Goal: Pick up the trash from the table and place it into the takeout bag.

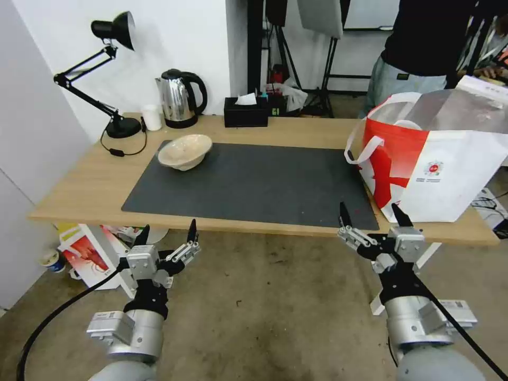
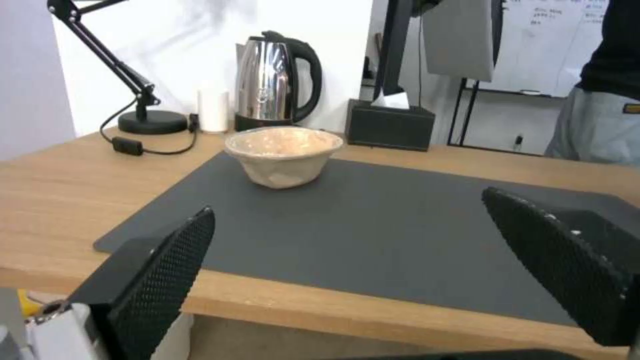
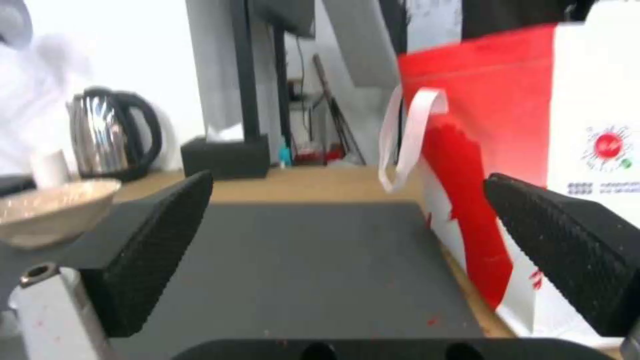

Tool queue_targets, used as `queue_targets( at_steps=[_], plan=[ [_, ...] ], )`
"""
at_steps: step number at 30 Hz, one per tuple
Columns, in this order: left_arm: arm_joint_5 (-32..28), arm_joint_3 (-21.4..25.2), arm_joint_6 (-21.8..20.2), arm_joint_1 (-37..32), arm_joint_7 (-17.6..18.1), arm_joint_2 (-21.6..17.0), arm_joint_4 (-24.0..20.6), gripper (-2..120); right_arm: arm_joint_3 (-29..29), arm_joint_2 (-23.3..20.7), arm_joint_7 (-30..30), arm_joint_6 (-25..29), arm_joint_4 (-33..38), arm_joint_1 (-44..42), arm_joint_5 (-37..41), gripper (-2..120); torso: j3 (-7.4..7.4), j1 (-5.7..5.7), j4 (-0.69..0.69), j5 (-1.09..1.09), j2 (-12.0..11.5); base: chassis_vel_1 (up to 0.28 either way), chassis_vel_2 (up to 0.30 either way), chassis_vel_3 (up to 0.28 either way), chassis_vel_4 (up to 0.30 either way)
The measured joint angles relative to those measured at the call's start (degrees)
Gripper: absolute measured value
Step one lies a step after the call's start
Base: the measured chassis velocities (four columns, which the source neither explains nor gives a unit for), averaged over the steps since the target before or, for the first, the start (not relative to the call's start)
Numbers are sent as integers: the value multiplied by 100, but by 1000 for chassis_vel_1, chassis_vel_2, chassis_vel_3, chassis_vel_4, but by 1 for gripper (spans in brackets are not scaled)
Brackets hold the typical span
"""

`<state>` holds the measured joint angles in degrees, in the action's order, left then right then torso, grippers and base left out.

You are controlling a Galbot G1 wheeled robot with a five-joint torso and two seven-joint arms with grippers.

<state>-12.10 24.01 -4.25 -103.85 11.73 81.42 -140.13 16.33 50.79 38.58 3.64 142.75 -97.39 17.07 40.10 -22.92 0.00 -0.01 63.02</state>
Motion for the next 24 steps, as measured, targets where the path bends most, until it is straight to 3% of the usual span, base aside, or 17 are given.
queue_targets(
  at_steps=[3,8,24],
  plan=[
    [0,2,1,0,-3,-2,13,100,3,31,13,490,-253,-208,-305,100,0,0,0,2,0,0,0,0,0],
    [-6,2,3,2,-4,-13,40,100,-7,19,2,870,-370,-514,-318,100,0,0,0,2,0,0,0,0,0],
    [-30,-25,14,52,-5,-23,112,100,-163,21,165,914,-540,-806,-371,100,0,0,0,1,0,0,0,0,0]
  ],
)
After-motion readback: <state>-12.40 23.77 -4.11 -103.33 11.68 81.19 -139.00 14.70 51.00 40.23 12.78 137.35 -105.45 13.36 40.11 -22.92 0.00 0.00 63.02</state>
